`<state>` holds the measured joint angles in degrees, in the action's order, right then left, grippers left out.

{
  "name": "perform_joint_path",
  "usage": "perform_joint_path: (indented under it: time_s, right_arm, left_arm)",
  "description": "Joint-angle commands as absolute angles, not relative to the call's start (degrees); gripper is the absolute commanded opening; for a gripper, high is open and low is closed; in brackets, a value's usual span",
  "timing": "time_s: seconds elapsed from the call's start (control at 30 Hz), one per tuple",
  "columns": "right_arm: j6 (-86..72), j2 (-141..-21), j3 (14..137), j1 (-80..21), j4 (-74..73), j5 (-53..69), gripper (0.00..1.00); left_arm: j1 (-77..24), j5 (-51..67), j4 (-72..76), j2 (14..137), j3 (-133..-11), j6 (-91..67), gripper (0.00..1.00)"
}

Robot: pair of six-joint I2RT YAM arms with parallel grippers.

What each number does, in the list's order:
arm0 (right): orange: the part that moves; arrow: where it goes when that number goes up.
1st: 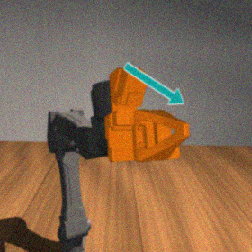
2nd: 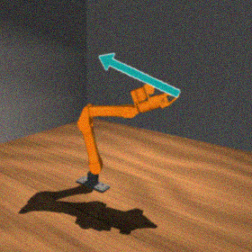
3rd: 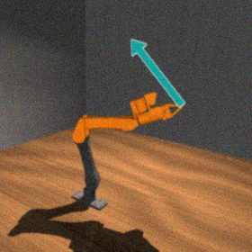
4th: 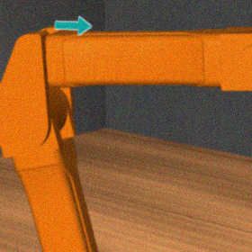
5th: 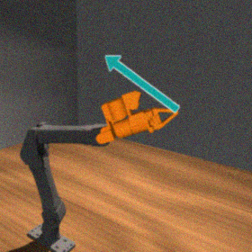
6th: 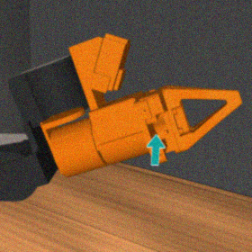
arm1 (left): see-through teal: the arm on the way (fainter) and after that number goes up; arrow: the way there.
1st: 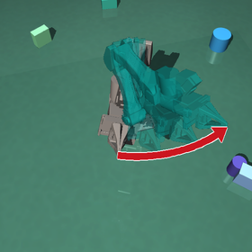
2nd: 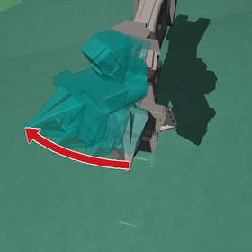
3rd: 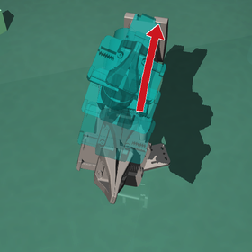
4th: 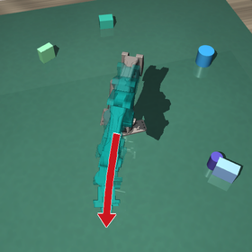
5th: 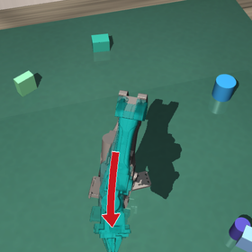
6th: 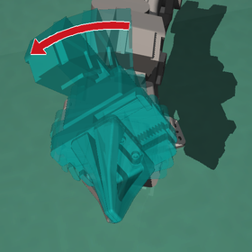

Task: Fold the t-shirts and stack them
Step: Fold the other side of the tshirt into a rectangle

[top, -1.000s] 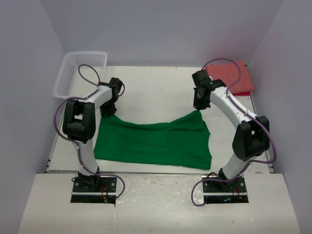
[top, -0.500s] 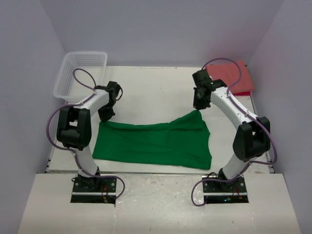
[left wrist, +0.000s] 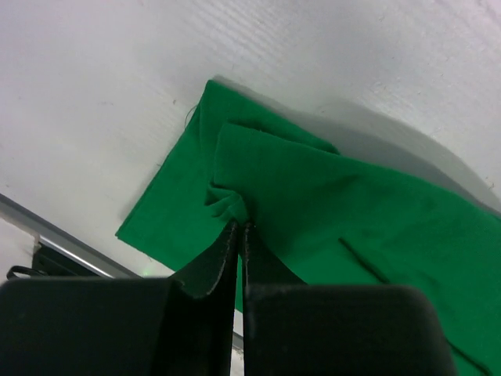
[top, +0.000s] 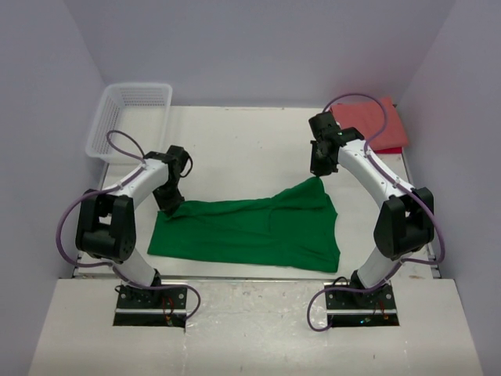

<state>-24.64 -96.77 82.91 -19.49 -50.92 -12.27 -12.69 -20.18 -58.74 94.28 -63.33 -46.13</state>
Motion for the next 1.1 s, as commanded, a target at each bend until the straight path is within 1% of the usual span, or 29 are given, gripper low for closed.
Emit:
perform_joint_path:
  time_s: [0.0,0.1,0.13,0.2,0.27,0.47,0.63,0.73,0.8,0.87,0.9,0.93,1.07]
  right_arm:
    - [-23.82,-95.19,83.06,-19.51,-49.66,-11.69,0.00]
    - [-23.64,-95.19,83.14,-19.60,-49.83,-11.69,0.00]
    - [-23.64,-95.19,83.14,-19.51,-49.75,-11.69,0.00]
    - [-23.64,-95.19,82.97,-19.60,-49.57,-11.43,0.00]
    - [-23.55,-95.19,82.79,-19.60,-49.31,-11.25,0.00]
    - [-23.47,-95.10,82.44,-19.60,-49.13,-10.90,0.00]
    - [-23.38,-94.83,82.62,-19.69,-49.39,-10.99,0.00]
    - [-23.29,-95.01,82.53,-19.69,-49.31,-11.07,0.00]
    - [-23.29,-95.10,82.62,-19.69,-49.22,-10.90,0.00]
    - [-23.20,-95.19,82.62,-19.77,-49.13,-10.81,0.00]
    - [-23.20,-95.45,82.62,-19.69,-49.13,-10.81,0.00]
    - [-23.20,-95.45,82.79,-19.69,-49.22,-10.98,0.00]
    - [-23.12,-95.36,82.62,-19.77,-48.96,-10.81,0.00]
  left_arm:
    - [-13.01,-18.89,-60.55,90.79,-62.32,-50.62,0.02]
    - [-13.10,-19.42,-61.70,89.74,-62.23,-51.94,0.08]
    - [-13.27,-20.90,-61.96,88.95,-62.57,-52.47,0.14]
    - [-13.62,-22.14,-62.40,88.25,-63.45,-52.73,0.32]
    - [-13.97,-24.34,-63.19,87.72,-64.16,-52.56,0.34]
    - [-14.41,-31.81,-65.65,88.07,-69.25,-51.07,0.35]
    - [-14.41,-29.89,-59.16,88.68,-70.49,-43.69,0.36]
    - [-14.41,-28.04,-57.92,91.57,-70.40,-42.54,0.35]
    - [-14.41,-26.99,-56.95,93.86,-69.17,-42.80,0.33]
    - [-14.41,-25.94,-56.52,94.92,-67.69,-43.15,0.18]
    - [-14.41,-24.01,-55.38,95.18,-66.89,-43.07,0.04]
    - [-14.41,-23.47,-55.28,95.36,-66.36,-43.50,0.00]
    - [-14.41,-20.92,-54.40,94.92,-63.29,-44.21,0.00]
